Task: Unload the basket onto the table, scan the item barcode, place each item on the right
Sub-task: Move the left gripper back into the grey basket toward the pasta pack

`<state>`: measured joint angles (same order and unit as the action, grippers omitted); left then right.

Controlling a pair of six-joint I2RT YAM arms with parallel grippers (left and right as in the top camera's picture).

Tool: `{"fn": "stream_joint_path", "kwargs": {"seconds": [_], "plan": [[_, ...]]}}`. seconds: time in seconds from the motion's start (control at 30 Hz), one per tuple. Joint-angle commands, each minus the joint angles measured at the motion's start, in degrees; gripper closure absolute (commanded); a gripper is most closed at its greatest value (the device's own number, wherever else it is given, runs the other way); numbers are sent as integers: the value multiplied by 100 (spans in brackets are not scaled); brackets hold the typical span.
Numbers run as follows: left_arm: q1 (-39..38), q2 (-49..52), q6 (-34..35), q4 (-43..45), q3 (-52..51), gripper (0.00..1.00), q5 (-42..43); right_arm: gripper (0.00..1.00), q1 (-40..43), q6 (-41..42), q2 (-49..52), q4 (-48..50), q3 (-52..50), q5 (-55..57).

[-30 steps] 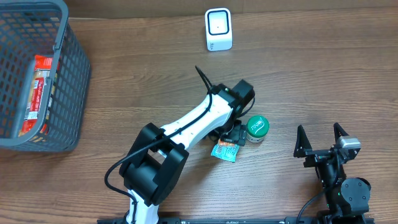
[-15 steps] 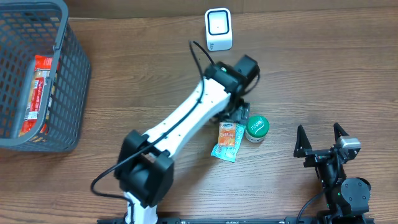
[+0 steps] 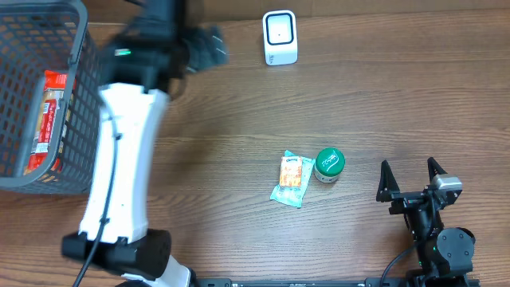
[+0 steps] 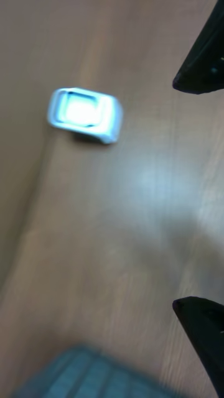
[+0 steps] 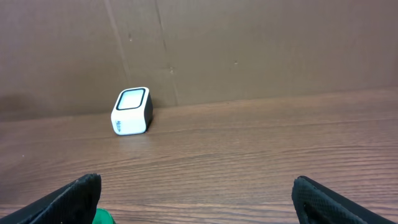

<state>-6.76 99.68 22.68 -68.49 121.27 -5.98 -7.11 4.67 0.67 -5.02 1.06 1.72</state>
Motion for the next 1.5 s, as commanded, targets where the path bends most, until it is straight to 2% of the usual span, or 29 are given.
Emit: {"fn": "stream_joint_path", "kwargs": {"seconds": [0.0, 0.13, 0.5, 0.6, 0.67, 0.87, 1.03, 1.27, 1.47], "plan": [[520, -144, -647, 192, 382, 0, -59, 0, 22, -22, -50, 35, -61, -13], [1228, -131, -931, 426, 409, 0, -63, 0, 22, -22, -50, 35, -61, -13], [3265, -33, -966, 533, 409, 0, -35, 0, 22, -22, -50, 35, -61, -13], [3689, 33, -1307, 619, 407, 0, 2, 0, 22, -22, -50, 35, -61, -13], [4015, 175, -1919, 675, 402, 0, 2, 0, 22, -22, -50, 35, -61, -13], [4472, 844, -2640, 616, 402, 0, 4, 0, 22, -22, -50, 35, -61, -13], [4750, 1421, -2927, 619, 402, 0, 50, 0, 22, -22, -50, 35, -61, -13], [5104, 2221, -3950, 776, 402, 0, 1141, 0, 22, -22, -50, 35, -61, -13], [5206, 2988, -4715, 824, 402, 0, 1552, 0, 22, -22, -50, 35, -61, -13]]}}
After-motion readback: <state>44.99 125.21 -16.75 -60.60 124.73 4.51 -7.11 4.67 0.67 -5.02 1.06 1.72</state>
